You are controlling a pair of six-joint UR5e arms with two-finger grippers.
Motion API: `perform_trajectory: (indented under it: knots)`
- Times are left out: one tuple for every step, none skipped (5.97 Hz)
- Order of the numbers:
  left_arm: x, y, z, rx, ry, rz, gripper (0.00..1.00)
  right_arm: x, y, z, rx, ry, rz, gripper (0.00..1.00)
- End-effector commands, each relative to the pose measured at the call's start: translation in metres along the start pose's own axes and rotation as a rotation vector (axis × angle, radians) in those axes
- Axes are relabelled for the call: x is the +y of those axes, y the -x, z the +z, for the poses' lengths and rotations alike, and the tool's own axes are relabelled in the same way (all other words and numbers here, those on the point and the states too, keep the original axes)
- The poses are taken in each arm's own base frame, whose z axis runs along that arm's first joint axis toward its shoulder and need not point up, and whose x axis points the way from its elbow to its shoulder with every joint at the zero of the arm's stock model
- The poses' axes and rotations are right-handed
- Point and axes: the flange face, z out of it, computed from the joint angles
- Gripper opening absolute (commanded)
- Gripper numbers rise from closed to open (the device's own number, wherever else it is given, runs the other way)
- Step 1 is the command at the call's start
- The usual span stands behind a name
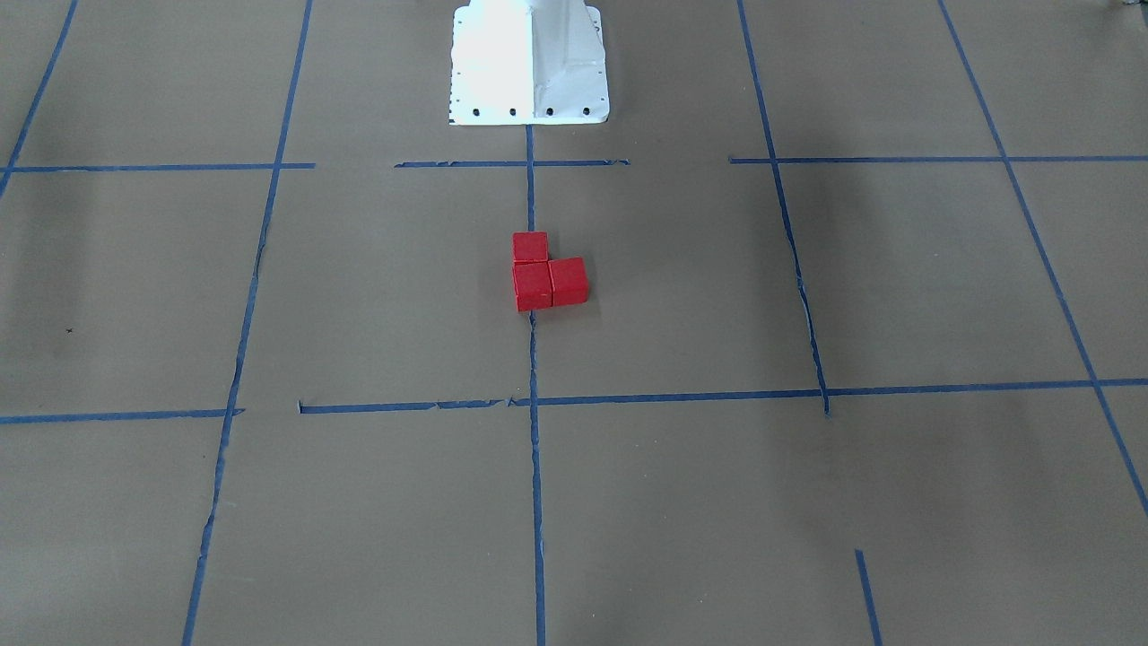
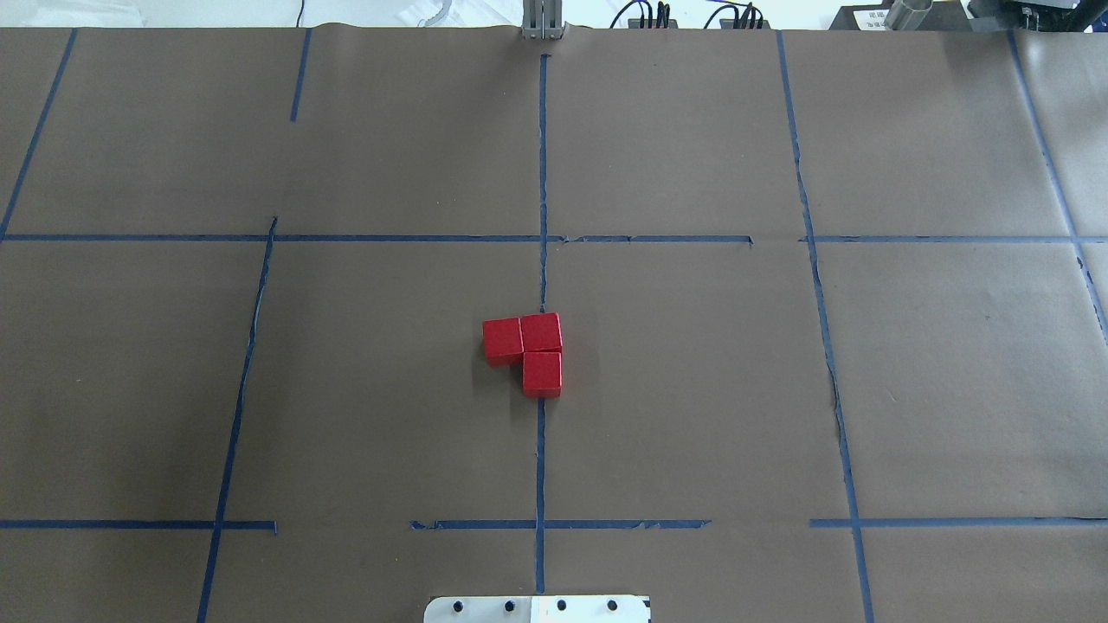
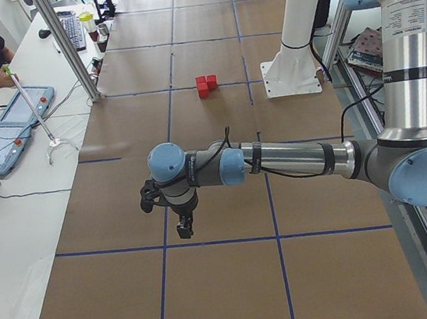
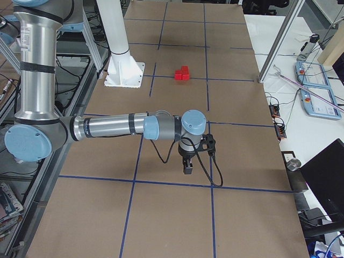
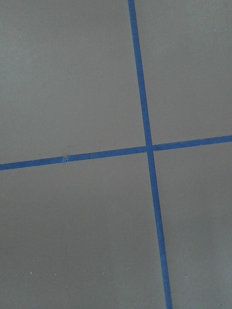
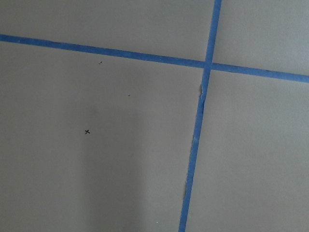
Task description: Form red blocks into L shape at center
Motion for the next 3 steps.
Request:
perform_trajectory:
  knots:
    - [0.0302,-0.012,-0.0123,0.01,-0.022,0.013,1.0,0.0269,0.0058,-0.0034,-0.017,-0.001,0.003,1.0]
    - [0.0297,-0.0118,-0.0123,0.008,-0.022,0.012,1.0,0.0313,0.0035,-0.0019,-0.015,0.003,0.008,1.0]
    - [0.0267,-0.0106,-0.0125,0.006,-0.023,0.009,1.0,0.0303,0.0033,-0.0046,-0.013,-0.003,0.007,1.0]
